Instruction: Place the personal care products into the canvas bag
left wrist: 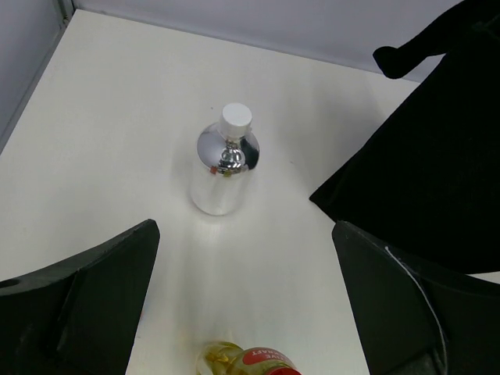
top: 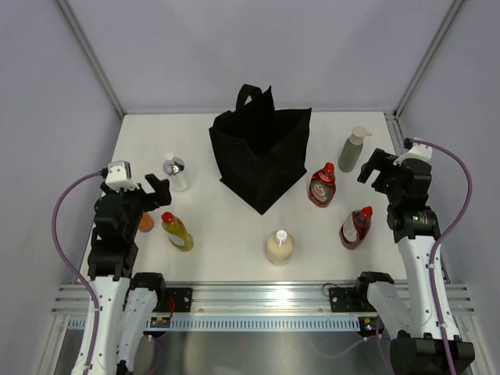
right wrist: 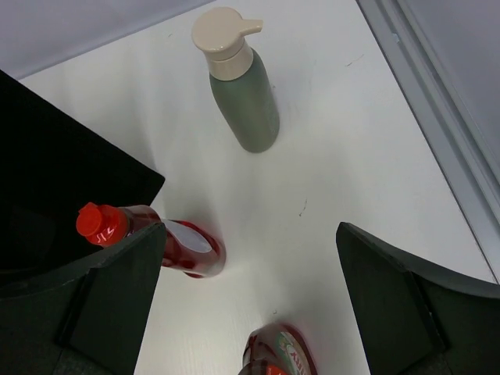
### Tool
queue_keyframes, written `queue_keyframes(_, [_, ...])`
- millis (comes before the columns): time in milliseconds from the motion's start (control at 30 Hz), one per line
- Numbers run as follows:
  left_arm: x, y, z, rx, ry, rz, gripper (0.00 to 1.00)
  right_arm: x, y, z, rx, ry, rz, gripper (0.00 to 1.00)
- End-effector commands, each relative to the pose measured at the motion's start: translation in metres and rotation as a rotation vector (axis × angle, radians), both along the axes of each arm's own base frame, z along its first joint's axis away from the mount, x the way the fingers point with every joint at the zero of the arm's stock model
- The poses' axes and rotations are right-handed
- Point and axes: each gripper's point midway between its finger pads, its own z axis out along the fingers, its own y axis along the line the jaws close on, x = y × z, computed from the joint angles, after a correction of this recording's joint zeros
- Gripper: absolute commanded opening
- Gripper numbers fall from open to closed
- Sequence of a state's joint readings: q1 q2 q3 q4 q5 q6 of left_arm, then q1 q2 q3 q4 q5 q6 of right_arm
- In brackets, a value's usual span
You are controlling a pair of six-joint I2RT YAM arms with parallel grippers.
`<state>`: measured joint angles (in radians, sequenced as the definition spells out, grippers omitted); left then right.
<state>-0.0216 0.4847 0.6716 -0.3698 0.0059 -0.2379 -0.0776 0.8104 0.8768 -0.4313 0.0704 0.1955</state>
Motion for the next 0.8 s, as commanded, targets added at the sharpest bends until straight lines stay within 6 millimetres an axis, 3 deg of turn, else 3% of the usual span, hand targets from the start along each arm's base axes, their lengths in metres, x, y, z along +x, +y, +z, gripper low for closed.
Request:
queue_keyframes(0, [0.003, -0.011, 0.005, -0.025, -0.018, -0.055, 0.99, 0.003, 0.001, 0.029, 0.0, -0.094, 0.006, 0.99])
queue_keyframes(100, [0.003, -0.014, 0.005, -0.029, -0.016, -0.071, 0.99, 0.003, 0.034, 0.016, -0.05, -0.072, 0.253, 1.0])
queue_keyframes(133, [0.003, -0.015, 0.002, -0.03, -0.008, -0.076, 0.99, -0.002, 0.06, 0.014, -0.097, -0.08, 0.456, 1.0])
queue_keyframes(200, [0.004, -0.018, 0.002, -0.032, -0.003, -0.089, 0.99, -0.022, 0.092, 0.001, -0.132, -0.042, 0.728, 0.99])
queue_keyframes(233, [0.004, -0.019, 0.0, -0.034, 0.004, -0.092, 0.99, -0.037, 0.117, 0.006, -0.222, -0.106, 0.99, 0.99])
queue_keyframes(267, [0.005, -0.019, -0.002, -0.034, 0.012, -0.095, 0.99, -0.053, 0.124, -0.004, -0.196, -0.057, 1.07, 0.99])
queue_keyframes(467, [0.01, -0.015, -0.013, -0.082, 0.101, -0.043, 0.99, -0.05, 0.129, -0.005, -0.209, -0.104, 1.104, 0.99])
queue_keyframes(567, [0.015, 0.004, -0.028, -0.109, 0.203, 0.099, 0.99, -0.047, 0.124, -0.012, -0.233, -0.08, 1.087, 0.99])
queue_keyframes(700, [0.031, 0.001, -0.045, -0.088, 0.252, 0.075, 0.99, -0.047, 0.12, -0.021, -0.243, -0.057, 1.071, 0.99])
queue_keyframes(767, [0.052, -0.005, -0.039, -0.071, 0.195, 0.029, 0.99, -0.049, 0.121, -0.021, -0.24, -0.059, 1.08, 1.0])
